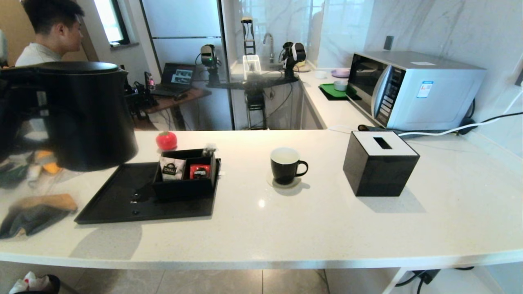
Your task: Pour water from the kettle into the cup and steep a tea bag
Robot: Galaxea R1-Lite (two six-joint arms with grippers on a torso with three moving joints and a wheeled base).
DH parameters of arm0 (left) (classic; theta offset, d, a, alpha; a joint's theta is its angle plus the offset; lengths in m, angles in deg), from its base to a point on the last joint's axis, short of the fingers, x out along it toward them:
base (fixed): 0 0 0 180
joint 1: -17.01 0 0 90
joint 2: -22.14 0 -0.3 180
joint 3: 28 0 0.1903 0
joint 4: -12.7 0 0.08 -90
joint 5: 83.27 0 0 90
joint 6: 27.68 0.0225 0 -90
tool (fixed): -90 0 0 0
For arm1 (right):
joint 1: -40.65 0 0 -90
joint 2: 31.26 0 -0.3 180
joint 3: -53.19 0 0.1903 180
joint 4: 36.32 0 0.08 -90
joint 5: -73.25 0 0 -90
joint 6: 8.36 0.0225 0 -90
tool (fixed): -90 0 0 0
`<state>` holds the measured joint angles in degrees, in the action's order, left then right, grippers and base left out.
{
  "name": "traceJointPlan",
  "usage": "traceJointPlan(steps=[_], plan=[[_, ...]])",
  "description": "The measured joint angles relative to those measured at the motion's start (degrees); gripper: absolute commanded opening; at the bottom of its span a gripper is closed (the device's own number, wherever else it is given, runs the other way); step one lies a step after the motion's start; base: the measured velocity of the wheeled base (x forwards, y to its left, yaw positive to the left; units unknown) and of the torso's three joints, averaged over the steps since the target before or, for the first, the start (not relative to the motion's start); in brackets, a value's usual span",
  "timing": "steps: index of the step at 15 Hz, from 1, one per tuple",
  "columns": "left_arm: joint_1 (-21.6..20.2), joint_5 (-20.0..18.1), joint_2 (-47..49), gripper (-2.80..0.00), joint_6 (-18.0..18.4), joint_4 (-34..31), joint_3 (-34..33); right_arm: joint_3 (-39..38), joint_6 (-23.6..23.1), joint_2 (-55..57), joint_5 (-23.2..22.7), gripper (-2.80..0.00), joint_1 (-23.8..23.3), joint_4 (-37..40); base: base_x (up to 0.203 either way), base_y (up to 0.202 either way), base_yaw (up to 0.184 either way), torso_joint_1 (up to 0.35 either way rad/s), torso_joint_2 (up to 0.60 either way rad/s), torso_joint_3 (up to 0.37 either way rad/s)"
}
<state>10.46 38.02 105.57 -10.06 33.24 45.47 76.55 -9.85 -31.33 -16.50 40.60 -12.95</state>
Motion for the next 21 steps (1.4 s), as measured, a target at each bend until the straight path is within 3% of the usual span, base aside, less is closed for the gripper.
traceJointPlan(steps=[5,10,17,21], plan=[[-5.15,-1.53,-4.62,-2.80,-6.73,1.80,-10.54,0.00,-0.02,0.00,0.02,-2.80,0.00,0.00,0.000,0.000,0.000,0.000,0.00,0.000],[-8.81,-1.60,-1.58,-2.80,-8.65,17.46,-20.86,0.00,0.01,0.00,0.05,-2.80,-0.02,0.00,0.000,0.000,0.000,0.000,0.00,0.000],[-12.29,-1.77,13.11,-2.80,-8.64,37.09,-22.85,0.00,0.01,0.00,0.02,-2.80,0.00,0.02,0.000,0.000,0.000,0.000,0.00,0.000],[-12.76,-1.94,21.80,-2.80,-8.65,43.48,-22.60,0.00,0.01,0.00,0.02,-2.80,-0.02,0.00,0.000,0.000,0.000,0.000,0.00,0.000]])
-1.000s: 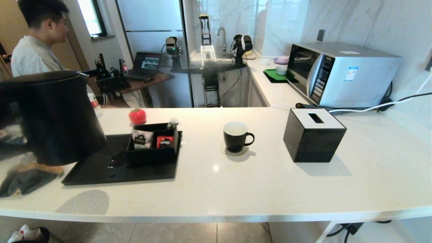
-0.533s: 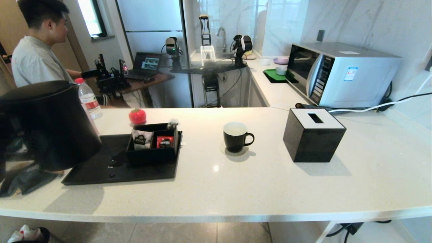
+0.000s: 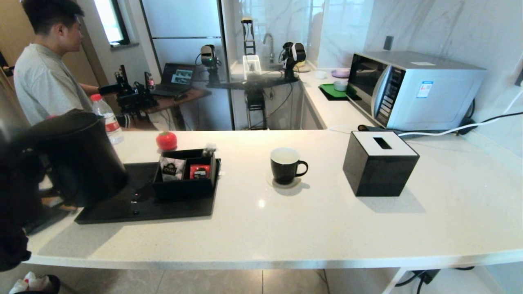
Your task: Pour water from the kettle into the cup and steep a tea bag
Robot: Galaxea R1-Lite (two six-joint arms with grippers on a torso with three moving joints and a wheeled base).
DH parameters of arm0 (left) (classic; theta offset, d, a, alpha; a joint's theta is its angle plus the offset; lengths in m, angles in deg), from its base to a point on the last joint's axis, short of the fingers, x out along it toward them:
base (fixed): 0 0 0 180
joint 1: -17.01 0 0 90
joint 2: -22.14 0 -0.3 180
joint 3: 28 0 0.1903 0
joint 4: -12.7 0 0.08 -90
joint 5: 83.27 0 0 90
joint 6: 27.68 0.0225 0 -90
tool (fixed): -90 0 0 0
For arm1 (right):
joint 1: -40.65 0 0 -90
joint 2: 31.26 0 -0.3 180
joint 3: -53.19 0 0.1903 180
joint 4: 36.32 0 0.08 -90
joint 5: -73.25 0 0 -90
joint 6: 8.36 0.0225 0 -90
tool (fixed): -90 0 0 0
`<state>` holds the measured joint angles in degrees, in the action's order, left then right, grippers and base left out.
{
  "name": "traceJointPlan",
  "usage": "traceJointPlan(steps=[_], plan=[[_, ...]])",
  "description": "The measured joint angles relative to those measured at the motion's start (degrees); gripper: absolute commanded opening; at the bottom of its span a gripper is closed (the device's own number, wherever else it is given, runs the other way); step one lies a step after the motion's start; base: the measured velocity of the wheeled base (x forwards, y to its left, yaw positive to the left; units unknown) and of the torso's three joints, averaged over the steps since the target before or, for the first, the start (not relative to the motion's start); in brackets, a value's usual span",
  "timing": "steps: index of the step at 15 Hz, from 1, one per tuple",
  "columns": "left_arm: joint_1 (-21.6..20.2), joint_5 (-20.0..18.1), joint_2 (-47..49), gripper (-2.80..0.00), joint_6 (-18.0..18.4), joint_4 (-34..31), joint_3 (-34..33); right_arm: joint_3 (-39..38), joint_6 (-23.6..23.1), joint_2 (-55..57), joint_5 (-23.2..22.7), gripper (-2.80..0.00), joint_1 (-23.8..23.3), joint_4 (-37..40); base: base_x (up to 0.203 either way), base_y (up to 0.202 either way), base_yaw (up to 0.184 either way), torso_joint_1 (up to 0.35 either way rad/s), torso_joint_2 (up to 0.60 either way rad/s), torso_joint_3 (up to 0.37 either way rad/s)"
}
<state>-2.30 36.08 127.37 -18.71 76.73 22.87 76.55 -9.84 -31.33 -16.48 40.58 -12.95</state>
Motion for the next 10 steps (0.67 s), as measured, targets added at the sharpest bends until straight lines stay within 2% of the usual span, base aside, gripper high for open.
traceJointPlan(steps=[3,10], plan=[[0.00,-1.90,5.00,-2.80,0.04,-0.40,1.55,0.00,-0.01,0.00,-0.02,-2.80,0.00,0.00,0.000,0.000,0.000,0.000,0.00,0.000],[1.60,-2.37,13.84,-2.80,0.41,-0.05,9.57,0.00,-0.01,0.00,0.00,-2.80,0.00,0.00,0.000,0.000,0.000,0.000,0.00,0.000]])
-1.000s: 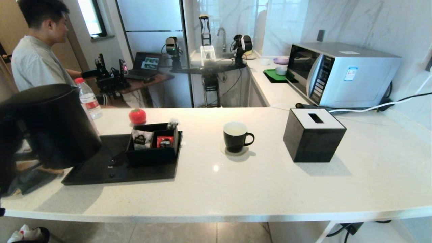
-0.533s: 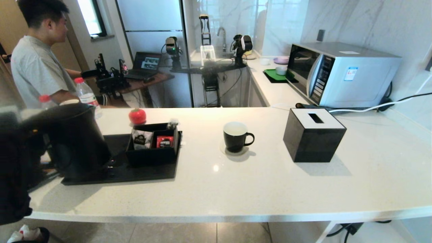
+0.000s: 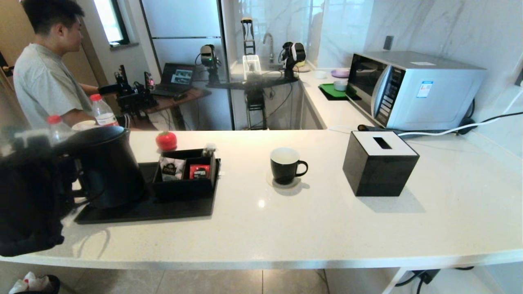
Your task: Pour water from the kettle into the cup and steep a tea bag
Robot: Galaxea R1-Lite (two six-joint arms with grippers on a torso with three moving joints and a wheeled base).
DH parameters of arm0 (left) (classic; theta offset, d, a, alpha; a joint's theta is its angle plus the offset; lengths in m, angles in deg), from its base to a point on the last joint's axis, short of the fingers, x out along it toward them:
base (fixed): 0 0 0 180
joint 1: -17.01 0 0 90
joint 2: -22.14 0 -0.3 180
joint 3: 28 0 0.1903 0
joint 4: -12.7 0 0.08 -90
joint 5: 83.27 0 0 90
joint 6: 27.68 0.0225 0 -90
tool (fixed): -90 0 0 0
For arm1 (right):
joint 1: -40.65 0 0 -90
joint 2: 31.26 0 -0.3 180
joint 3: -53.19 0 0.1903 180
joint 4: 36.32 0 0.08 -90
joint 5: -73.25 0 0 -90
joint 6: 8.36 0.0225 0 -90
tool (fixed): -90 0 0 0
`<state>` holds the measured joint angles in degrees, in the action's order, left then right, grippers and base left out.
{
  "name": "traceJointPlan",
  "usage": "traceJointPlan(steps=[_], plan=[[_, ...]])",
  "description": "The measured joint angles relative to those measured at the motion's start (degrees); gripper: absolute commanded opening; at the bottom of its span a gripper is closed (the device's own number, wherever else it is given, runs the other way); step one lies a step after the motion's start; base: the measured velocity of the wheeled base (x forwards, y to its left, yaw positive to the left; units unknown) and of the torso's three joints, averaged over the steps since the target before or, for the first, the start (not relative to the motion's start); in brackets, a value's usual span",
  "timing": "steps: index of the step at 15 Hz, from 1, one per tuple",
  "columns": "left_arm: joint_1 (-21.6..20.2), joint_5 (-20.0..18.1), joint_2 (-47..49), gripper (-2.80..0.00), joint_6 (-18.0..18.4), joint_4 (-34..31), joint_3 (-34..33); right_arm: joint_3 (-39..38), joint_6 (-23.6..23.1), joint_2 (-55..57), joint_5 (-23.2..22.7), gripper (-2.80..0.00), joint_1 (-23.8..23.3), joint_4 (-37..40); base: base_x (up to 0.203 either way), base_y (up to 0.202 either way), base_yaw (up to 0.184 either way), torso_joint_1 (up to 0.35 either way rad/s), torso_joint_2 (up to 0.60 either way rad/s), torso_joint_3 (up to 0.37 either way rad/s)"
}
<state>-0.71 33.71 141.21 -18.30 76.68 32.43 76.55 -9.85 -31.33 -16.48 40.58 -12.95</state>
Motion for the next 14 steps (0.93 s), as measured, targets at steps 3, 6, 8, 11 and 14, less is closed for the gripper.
traceJointPlan(steps=[3,6,8,11,14], plan=[[0.72,0.08,2.62,-2.80,-0.27,0.02,1.49,0.00,-0.05,0.00,0.00,-2.80,0.05,0.00,0.000,0.000,0.000,0.000,0.00,0.000],[0.88,-0.96,4.45,-2.80,-0.63,0.16,3.00,0.00,0.01,0.00,-0.02,-2.80,0.00,0.00,0.000,0.000,0.000,0.000,0.00,0.000],[0.77,-2.48,5.28,-2.80,-0.68,0.06,3.69,0.00,0.00,0.00,0.00,-2.80,0.00,0.00,0.000,0.000,0.000,0.000,0.00,0.000],[0.68,-2.60,6.14,-2.80,-0.81,0.04,4.03,0.00,0.01,0.00,0.00,-2.80,0.05,0.00,0.000,0.000,0.000,0.000,0.00,0.000],[0.68,-2.67,6.55,-2.80,-1.10,-0.02,4.16,0.00,0.01,0.00,0.00,-2.80,0.05,0.00,0.000,0.000,0.000,0.000,0.00,0.000]])
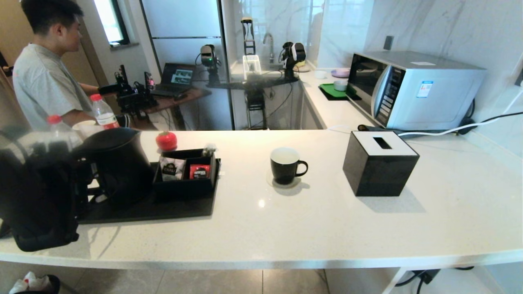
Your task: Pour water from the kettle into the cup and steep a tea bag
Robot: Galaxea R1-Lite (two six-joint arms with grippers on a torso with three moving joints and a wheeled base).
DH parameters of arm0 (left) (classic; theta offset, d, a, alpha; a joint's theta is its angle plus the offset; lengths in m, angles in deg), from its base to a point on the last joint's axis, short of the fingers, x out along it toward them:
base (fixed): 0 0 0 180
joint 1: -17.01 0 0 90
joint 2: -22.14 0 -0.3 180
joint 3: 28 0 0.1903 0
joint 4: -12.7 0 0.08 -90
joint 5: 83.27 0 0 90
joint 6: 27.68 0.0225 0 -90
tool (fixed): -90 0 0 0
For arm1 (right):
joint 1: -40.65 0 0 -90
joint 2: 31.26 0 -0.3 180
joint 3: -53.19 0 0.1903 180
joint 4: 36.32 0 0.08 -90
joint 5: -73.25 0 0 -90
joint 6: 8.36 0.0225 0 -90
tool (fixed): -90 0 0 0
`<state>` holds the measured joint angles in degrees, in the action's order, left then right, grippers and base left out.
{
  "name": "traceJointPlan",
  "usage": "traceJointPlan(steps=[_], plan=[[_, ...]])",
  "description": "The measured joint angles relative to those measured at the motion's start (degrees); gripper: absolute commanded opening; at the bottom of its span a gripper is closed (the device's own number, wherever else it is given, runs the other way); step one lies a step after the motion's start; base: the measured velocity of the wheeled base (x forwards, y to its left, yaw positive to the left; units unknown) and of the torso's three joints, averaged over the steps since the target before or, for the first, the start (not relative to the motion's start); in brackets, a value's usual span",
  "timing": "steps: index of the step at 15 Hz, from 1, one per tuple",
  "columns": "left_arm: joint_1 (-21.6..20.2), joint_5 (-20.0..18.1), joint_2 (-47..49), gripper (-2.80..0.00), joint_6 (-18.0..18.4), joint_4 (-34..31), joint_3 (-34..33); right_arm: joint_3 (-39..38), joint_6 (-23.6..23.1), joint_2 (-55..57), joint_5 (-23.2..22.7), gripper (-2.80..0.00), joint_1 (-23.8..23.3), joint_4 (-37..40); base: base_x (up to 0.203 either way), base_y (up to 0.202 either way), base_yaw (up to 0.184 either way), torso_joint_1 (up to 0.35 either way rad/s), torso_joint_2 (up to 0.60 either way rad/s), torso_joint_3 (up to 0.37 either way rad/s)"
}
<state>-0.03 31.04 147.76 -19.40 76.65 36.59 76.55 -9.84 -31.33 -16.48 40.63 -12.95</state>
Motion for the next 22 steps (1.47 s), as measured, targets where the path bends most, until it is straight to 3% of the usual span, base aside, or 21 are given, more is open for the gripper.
traceJointPlan(steps=[1,2,12,22], plan=[[0.00,0.00,0.07,-2.80,-0.02,0.02,-0.05,0.00,-0.01,0.00,0.00,-2.80,0.00,0.00,0.000,0.000,0.000,0.000,0.00,0.000],[0.00,-0.02,0.10,0.00,0.00,0.05,-0.11,0.00,-0.01,0.00,0.00,-2.80,0.00,0.00,0.000,0.000,0.000,0.000,0.00,0.000],[-0.11,0.09,-0.32,0.00,-0.82,-0.11,-1.45,0.00,-0.01,0.00,0.00,-2.80,-0.05,0.00,0.000,0.000,0.000,0.000,0.00,0.000],[0.57,0.05,-4.90,0.00,-2.12,-0.13,-10.25,0.00,0.00,0.00,0.00,-2.80,-0.02,0.00,0.000,0.000,0.000,0.000,0.00,0.000]])
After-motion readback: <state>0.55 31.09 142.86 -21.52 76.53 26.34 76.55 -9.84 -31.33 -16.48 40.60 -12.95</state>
